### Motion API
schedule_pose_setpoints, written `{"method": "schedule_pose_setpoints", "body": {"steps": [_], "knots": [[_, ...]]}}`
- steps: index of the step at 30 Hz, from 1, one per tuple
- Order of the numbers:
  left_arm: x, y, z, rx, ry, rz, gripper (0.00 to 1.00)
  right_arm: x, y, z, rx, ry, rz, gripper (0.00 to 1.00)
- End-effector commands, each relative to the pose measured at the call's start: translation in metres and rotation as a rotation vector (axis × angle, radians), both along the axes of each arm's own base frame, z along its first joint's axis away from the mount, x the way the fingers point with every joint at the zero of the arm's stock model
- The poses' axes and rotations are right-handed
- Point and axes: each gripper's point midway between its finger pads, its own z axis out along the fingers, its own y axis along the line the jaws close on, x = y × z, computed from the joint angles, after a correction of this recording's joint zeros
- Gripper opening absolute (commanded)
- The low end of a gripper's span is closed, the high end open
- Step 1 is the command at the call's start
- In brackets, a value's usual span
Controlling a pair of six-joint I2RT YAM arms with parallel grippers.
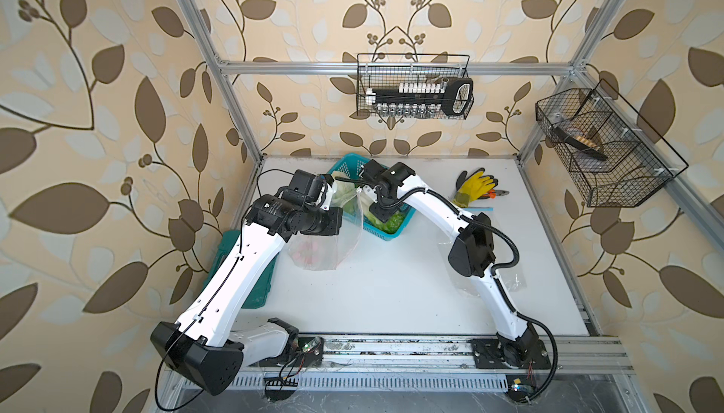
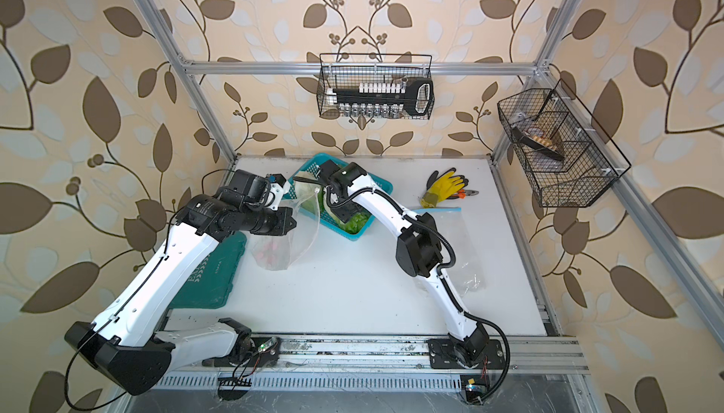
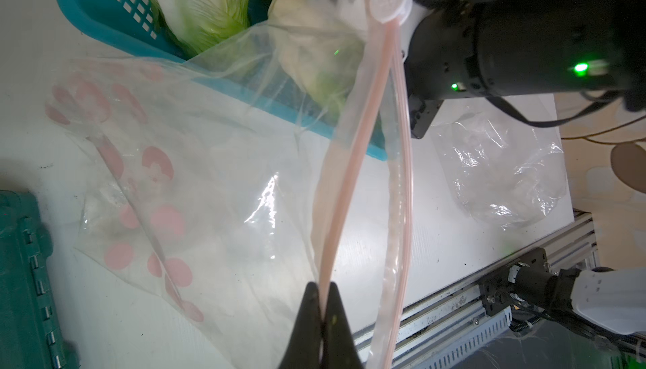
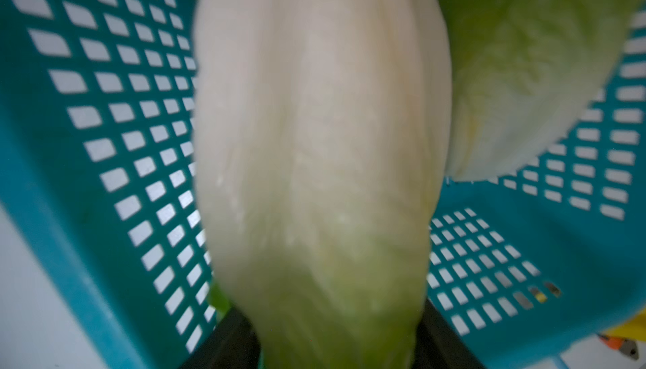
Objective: Put the chinese cabbages into a zipper bag and zip it
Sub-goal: Adjust the Chinese cabbage in the basket.
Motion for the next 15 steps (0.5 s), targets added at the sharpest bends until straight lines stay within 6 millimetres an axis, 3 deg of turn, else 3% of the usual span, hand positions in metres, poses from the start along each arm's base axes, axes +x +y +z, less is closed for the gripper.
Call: {"method": "schedule_pose_setpoints", "body": {"steps": [1, 3, 5, 7, 11, 15], "knots": [[0.002, 0.002, 0.004, -0.006, -0.01, 0.007, 0.0, -0.005, 0.017, 0.02, 0.143, 0.003, 0.014, 0.73], [0.002, 0.002, 0.003, -0.005, -0.008, 0.007, 0.0, -0.009, 0.026, 0.039, 0.244, -0.022, 0.008, 0.81], [0.004, 0.001, 0.002, -0.007, -0.004, 0.008, 0.0, -0.004, 0.018, 0.057, 0.324, -0.051, -0.03, 0.86], [0.005, -0.002, 0.002, -0.014, 0.0, 0.004, 0.0, -0.009, 0.011, 0.061, 0.365, -0.051, -0.056, 0.91], [0.007, -0.003, 0.002, -0.019, -0.003, 0.001, 0.0, -0.02, 0.003, 0.04, 0.381, -0.036, -0.073, 0.92], [0.009, -0.004, 0.005, -0.018, -0.002, -0.001, 0.0, -0.013, -0.002, 0.006, 0.349, -0.014, -0.105, 0.92]]}}
